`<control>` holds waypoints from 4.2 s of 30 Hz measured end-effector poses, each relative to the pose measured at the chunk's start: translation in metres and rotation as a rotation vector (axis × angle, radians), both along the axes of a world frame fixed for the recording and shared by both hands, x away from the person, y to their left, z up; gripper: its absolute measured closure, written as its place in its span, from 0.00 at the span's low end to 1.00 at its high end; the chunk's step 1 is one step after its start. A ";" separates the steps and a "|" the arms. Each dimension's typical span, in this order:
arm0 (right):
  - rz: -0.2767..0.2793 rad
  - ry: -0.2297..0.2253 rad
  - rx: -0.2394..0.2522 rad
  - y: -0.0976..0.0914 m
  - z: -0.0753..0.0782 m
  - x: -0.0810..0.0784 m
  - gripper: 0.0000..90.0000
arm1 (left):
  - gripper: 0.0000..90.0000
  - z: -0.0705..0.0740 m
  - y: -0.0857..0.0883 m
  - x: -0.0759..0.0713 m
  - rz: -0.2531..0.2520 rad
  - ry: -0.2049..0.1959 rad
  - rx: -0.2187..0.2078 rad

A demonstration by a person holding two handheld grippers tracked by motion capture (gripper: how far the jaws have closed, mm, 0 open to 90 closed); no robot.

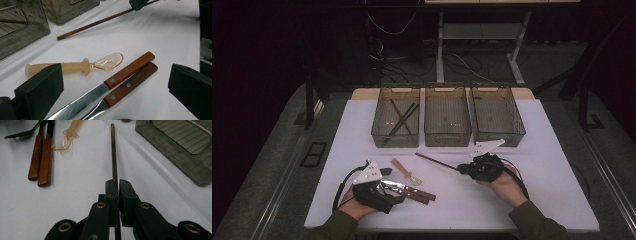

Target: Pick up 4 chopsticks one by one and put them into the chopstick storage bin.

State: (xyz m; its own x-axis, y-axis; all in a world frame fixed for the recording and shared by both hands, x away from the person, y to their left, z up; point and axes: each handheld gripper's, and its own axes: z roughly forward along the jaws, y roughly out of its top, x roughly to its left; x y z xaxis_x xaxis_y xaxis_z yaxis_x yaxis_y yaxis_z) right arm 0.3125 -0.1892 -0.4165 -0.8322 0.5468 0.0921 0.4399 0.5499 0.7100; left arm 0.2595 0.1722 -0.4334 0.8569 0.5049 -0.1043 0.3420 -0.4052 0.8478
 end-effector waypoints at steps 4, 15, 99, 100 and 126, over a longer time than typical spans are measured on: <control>-0.002 -0.007 0.017 -0.003 0.005 -0.001 0.96 | 0.00 0.000 0.000 0.000 -0.001 0.001 0.003; -0.003 -0.029 0.106 -0.014 0.022 -0.002 0.96 | 0.00 0.000 0.000 0.000 0.000 0.000 -0.002; -0.245 -0.134 0.170 0.114 0.074 0.121 0.96 | 0.00 -0.002 -0.005 0.004 -0.004 -0.009 -0.012; -0.249 -0.133 0.165 0.117 0.073 0.123 0.96 | 0.00 -0.002 -0.005 0.004 -0.004 -0.009 -0.014; -0.269 -0.124 -0.014 0.189 0.044 0.160 0.95 | 0.00 0.000 -0.005 0.003 -0.022 -0.006 -0.021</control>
